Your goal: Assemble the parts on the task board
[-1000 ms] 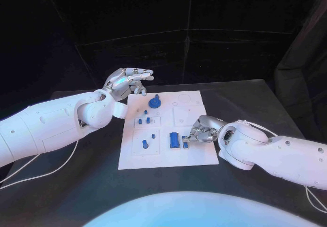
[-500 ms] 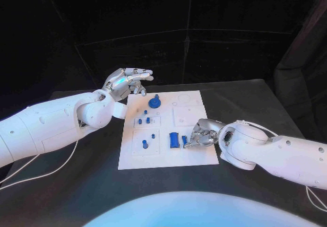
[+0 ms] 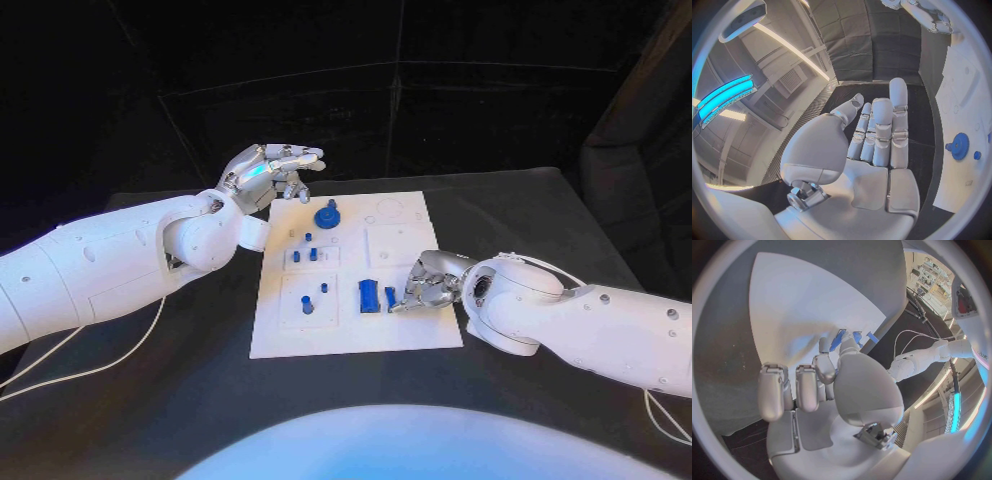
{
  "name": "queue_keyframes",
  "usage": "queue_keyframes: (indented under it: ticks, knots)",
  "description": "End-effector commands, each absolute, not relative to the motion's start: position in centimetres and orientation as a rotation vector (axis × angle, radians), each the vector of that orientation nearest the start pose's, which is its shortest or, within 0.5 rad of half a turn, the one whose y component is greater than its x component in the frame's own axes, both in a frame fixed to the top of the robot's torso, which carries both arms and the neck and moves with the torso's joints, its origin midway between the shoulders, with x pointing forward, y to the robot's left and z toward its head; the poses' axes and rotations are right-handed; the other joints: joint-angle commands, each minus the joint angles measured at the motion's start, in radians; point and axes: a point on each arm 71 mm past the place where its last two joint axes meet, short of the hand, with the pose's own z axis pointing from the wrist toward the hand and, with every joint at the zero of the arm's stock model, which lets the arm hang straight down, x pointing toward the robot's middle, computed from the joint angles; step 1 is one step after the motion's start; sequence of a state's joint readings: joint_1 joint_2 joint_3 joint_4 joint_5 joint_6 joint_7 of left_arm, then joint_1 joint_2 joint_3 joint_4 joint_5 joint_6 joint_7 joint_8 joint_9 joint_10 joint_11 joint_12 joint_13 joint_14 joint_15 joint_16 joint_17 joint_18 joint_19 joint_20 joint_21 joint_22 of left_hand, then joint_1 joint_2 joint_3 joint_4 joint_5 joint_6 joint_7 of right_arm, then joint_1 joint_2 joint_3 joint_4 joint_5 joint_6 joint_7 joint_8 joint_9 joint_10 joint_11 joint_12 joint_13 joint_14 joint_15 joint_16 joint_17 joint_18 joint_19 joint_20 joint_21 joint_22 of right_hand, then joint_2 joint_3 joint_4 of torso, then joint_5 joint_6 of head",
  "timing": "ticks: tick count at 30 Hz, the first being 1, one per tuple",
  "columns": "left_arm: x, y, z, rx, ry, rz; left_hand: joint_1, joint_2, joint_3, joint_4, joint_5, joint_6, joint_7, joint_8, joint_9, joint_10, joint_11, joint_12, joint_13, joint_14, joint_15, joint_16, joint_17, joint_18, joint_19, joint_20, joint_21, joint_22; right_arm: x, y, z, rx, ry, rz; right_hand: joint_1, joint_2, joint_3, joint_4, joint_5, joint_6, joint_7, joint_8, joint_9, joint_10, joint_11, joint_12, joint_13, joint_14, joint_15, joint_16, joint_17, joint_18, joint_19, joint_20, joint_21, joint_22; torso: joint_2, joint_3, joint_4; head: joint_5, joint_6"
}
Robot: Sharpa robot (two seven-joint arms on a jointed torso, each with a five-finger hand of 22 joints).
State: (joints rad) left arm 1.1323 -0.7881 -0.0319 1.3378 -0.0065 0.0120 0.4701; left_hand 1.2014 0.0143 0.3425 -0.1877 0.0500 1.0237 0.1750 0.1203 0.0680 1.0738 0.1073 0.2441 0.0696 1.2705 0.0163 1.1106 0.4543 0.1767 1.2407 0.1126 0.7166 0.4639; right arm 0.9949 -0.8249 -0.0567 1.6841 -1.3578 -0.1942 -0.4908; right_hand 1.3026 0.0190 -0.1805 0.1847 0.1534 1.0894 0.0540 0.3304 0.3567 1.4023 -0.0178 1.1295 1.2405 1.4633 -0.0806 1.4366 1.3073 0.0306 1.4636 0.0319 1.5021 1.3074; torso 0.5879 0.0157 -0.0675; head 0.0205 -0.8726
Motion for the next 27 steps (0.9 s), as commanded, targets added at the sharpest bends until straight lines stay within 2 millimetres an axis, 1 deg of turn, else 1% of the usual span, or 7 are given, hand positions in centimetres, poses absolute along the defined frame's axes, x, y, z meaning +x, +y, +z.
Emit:
queue_keyframes:
  ticks: [1,7,13,18,21,23,27]
  knots:
    - [50.3,22.2,-21.3,-1.080,1.463,-1.781,0.004,0.003,-0.006,-0.002,0.004,-0.004,0.005,0.006,-0.001,-0.007,-0.001,0.004,-0.001,-0.008,0.001,-0.006,-0.002,0.006,-0.005,0.003,-0.004,-0.001,40.7,-16.6,-28.6,0.079,2.153,0.504,-0.003,0.012,-0.002,-0.003,0.005,0.003,0.002,-0.001,0.001,0.000,0.001,0.007,0.001,0.067,0.001,0.000,0.049,-0.008,0.053,0.002,0.000,0.194,0.000,0.0010,0.0013,0.002,0.000]
    - [50.3,22.2,-21.3,-1.081,1.466,-1.781,0.004,0.003,-0.006,-0.002,0.004,-0.004,0.005,0.006,-0.001,-0.007,-0.001,0.004,-0.001,-0.008,0.001,-0.006,-0.002,0.006,-0.005,0.003,-0.004,-0.001,40.6,-16.1,-28.9,0.048,2.192,0.507,0.013,0.010,-0.006,-0.016,-0.005,0.002,0.001,-0.002,0.004,0.000,-0.001,0.006,0.001,0.066,0.000,-0.001,0.047,-0.008,0.052,0.001,-0.001,0.193,0.001,0.0009,-0.0003,0.004,0.000]
    - [50.3,22.1,-21.3,-1.078,1.474,-1.780,0.005,0.003,-0.006,-0.002,0.004,-0.004,0.005,0.006,-0.001,-0.008,-0.001,0.005,-0.001,-0.009,0.001,-0.006,-0.003,0.006,-0.005,0.003,-0.004,-0.002,40.5,-16.0,-29.1,0.022,2.223,0.495,0.055,0.009,-0.004,-0.053,-0.048,-0.001,0.002,-0.005,0.008,-0.003,-0.001,0.000,0.000,0.066,0.000,-0.003,0.045,-0.007,0.050,0.001,-0.004,0.191,0.000,0.0001,-0.0006,0.005,0.000]
    - [50.3,22.1,-21.4,-1.079,1.477,-1.780,0.006,0.005,-0.007,-0.002,0.004,-0.005,0.005,0.006,-0.001,-0.009,0.000,0.006,-0.001,-0.010,0.001,-0.006,-0.005,0.006,-0.005,0.003,-0.005,-0.002,40.4,-16.0,-28.9,0.031,2.207,0.504,0.047,0.008,-0.009,-0.051,-0.052,-0.002,0.004,-0.007,0.009,-0.004,0.001,-0.002,-0.001,0.065,0.001,-0.005,0.043,-0.006,0.049,0.001,-0.006,0.189,-0.001,0.0003,-0.0005,0.003,0.000]
    - [50.3,22.2,-21.4,-1.079,1.477,-1.778,0.006,0.005,-0.007,-0.002,0.004,-0.005,0.005,0.006,-0.001,-0.009,0.000,0.006,-0.001,-0.010,0.001,-0.006,-0.005,0.006,-0.005,0.003,-0.005,-0.002,40.4,-16.2,-28.7,0.056,2.182,0.529,0.030,0.006,-0.019,-0.044,-0.040,-0.007,0.007,-0.011,0.009,-0.007,0.004,-0.008,-0.005,0.064,0.003,-0.009,0.037,-0.005,0.045,0.002,-0.011,0.184,-0.001,0.0004,-0.0006,0.003,0.000]
    - [50.4,22.2,-21.4,-1.079,1.476,-1.777,0.006,0.005,-0.007,-0.002,0.004,-0.005,0.005,0.006,-0.001,-0.009,0.000,0.006,-0.001,-0.010,0.001,-0.006,-0.005,0.006,-0.005,0.003,-0.005,-0.002,40.4,-16.4,-28.3,0.091,2.147,0.570,0.016,0.003,-0.029,-0.038,-0.015,-0.013,0.010,-0.015,0.009,-0.012,0.006,-0.015,-0.009,0.063,0.005,-0.014,0.030,-0.003,0.039,0.004,-0.018,0.178,-0.002,0.0000,-0.0007,0.002,0.000]
    - [50.4,22.4,-21.4,-1.079,1.468,-1.771,0.005,0.004,-0.008,-0.002,0.004,-0.005,0.006,0.006,-0.001,-0.009,0.000,0.006,-0.001,-0.011,0.001,-0.007,-0.007,0.006,-0.005,0.003,-0.005,-0.003,40.2,-17.1,-27.6,0.176,2.080,0.691,0.001,-0.005,-0.050,-0.030,0.026,-0.059,0.026,-0.041,0.003,-0.048,0.020,-0.080,-0.054,0.053,0.015,-0.042,-0.009,0.008,0.010,0.011,-0.055,0.142,-0.005,-0.0017,-0.0019,0.001,0.001]
